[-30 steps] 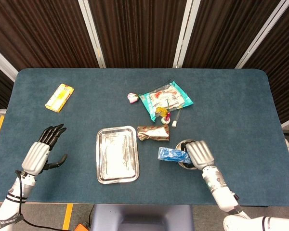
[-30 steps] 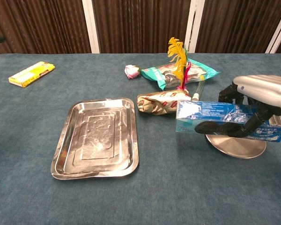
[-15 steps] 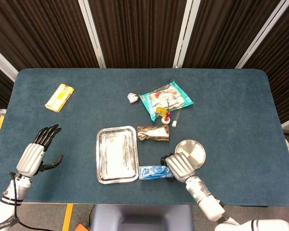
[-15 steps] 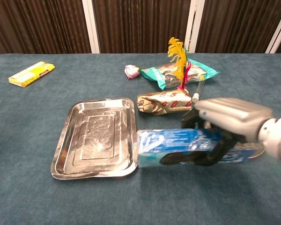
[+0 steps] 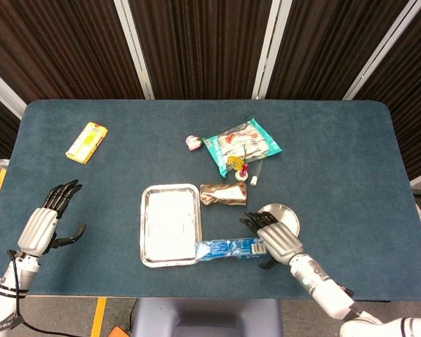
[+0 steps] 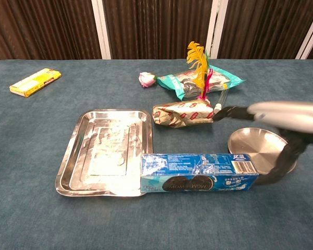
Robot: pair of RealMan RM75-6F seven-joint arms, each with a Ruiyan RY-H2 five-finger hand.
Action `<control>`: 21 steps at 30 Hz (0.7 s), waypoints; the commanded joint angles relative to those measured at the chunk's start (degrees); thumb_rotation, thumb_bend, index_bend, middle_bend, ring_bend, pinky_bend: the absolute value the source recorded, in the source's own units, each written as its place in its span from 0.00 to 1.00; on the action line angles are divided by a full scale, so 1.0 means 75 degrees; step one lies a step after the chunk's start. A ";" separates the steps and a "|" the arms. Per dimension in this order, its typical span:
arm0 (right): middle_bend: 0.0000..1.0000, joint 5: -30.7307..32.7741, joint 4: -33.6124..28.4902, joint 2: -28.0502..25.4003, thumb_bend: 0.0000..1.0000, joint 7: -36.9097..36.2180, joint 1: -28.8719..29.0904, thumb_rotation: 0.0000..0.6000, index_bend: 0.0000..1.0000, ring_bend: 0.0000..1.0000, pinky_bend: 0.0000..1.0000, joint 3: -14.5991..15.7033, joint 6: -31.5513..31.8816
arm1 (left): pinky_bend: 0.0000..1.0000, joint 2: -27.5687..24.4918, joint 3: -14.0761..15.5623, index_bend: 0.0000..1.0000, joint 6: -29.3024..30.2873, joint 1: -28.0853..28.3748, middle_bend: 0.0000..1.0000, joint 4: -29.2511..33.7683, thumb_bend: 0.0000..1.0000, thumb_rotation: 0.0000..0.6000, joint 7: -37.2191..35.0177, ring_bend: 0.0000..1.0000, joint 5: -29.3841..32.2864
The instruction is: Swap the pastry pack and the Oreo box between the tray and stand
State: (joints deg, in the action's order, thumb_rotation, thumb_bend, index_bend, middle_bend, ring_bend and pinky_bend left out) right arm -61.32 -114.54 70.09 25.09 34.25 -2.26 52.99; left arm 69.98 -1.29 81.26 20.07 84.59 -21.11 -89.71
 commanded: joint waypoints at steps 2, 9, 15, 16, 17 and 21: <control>0.00 -0.0668 -0.0179 -0.0906 0.21 -0.1891 -0.0361 1.00 0.00 0.00 0.03 -0.0523 0.0290 | 0.00 0.0048 -0.0027 0.00 -0.0034 0.0029 0.00 -0.0036 0.38 1.00 0.0001 0.00 -0.0066; 0.00 0.0698 0.0915 0.0012 0.21 -0.1152 0.1032 1.00 0.00 0.00 0.03 -0.1361 -0.0379 | 0.00 0.0144 -0.0089 0.00 -0.0164 0.0057 0.00 -0.0171 0.38 1.00 -0.0026 0.00 -0.0021; 0.00 0.2898 0.2429 0.1598 0.21 0.0794 0.2706 1.00 0.00 0.00 0.03 -0.1645 -0.0419 | 0.00 0.0113 -0.0216 0.00 -0.0200 0.0000 0.00 -0.0318 0.38 1.00 -0.0028 0.00 0.0206; 0.00 0.3213 0.2675 0.1815 0.21 0.1025 0.2925 1.00 0.00 0.00 0.03 -0.1647 -0.0410 | 0.00 0.0100 -0.0235 0.00 -0.0196 -0.0012 0.00 -0.0335 0.38 1.00 -0.0044 0.00 0.0234; 0.00 0.3508 0.2936 0.2037 0.21 0.1252 0.3133 1.00 0.00 0.00 0.03 -0.1643 -0.0377 | 0.00 0.0092 -0.0254 0.00 -0.0209 -0.0018 0.00 -0.0360 0.38 1.00 -0.0058 0.00 0.0269; 0.00 0.4805 0.4077 0.2993 0.21 0.1891 0.3917 1.00 0.00 0.00 0.03 -0.1707 -0.0452 | 0.00 0.0086 -0.0365 0.00 -0.0353 0.0000 0.00 -0.0499 0.38 1.00 -0.0108 0.00 0.0469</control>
State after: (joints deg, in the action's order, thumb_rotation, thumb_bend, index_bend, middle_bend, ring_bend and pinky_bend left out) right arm -32.83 -91.18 85.87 33.88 57.39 -13.86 50.52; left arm 70.64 -3.77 78.96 20.02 81.12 -21.75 -86.57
